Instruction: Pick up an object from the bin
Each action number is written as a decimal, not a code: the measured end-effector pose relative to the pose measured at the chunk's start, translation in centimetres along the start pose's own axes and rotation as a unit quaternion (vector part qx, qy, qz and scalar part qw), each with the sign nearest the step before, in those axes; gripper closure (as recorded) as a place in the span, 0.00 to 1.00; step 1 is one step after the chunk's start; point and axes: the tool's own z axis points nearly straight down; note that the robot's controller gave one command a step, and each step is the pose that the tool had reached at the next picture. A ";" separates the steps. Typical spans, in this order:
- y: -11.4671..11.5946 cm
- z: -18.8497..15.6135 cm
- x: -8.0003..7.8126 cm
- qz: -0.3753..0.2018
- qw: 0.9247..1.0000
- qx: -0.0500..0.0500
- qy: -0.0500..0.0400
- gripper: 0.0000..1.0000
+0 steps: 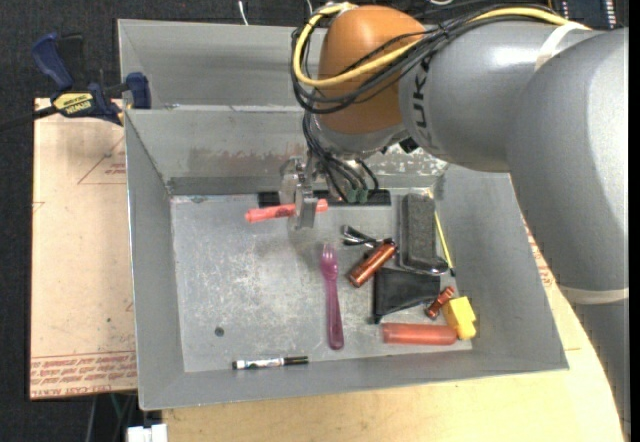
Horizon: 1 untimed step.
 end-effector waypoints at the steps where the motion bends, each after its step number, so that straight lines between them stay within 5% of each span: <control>1: 0.0 -1.4 -0.1 0.000 1.000 0.000 -0.002 1.00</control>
Offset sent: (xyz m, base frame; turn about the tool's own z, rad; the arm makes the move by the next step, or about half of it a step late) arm 0.0011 0.0005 0.0142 0.0003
